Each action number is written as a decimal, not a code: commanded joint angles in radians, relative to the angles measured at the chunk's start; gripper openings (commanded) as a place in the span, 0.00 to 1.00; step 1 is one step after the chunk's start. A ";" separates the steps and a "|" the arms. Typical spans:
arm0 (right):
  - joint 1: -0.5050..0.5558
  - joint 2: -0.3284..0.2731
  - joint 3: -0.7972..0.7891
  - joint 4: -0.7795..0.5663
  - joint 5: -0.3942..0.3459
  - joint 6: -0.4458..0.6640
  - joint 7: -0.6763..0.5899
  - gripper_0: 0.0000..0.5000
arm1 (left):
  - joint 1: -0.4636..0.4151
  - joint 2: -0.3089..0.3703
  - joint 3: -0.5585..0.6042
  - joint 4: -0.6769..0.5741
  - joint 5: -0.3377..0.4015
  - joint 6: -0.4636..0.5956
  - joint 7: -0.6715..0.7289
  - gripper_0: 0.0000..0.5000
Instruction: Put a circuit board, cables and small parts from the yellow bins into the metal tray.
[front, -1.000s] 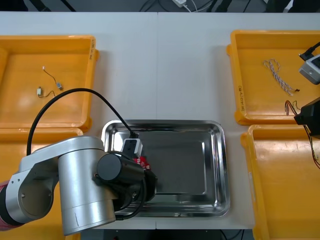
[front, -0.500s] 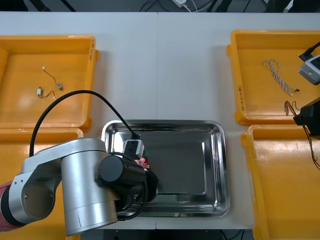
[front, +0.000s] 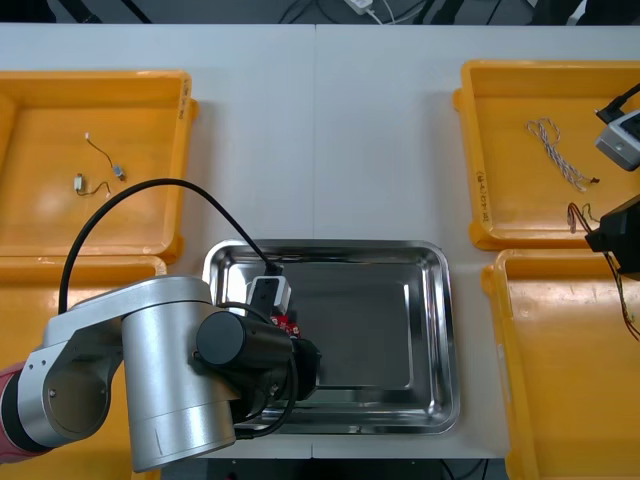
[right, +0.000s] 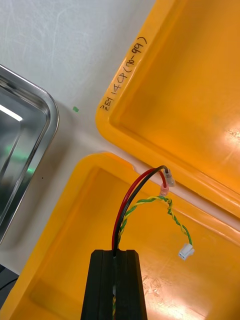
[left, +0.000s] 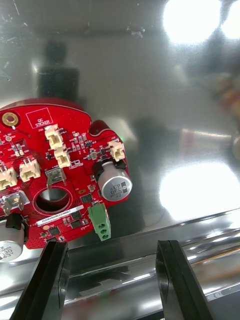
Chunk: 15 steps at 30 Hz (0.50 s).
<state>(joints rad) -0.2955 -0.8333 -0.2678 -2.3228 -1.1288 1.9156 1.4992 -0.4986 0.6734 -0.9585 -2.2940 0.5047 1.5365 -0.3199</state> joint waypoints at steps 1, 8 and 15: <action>-0.021 0.005 0.024 -0.020 -0.023 0.004 -0.002 0.00 | -0.026 -0.015 -0.016 -0.012 -0.014 -0.016 0.096 1.00; -0.051 0.005 0.081 -0.020 -0.032 0.004 -0.005 0.00 | -0.028 -0.006 0.026 -0.012 -0.012 -0.016 0.088 1.00; -0.100 0.010 0.171 -0.021 -0.034 0.004 -0.011 0.00 | -0.044 0.011 0.139 -0.012 0.080 0.007 0.050 1.00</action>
<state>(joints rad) -0.3454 -0.8333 -0.1425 -2.3228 -1.1528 1.9156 1.4992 -0.4992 0.6735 -0.8871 -2.2934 0.5518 1.5333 -0.2861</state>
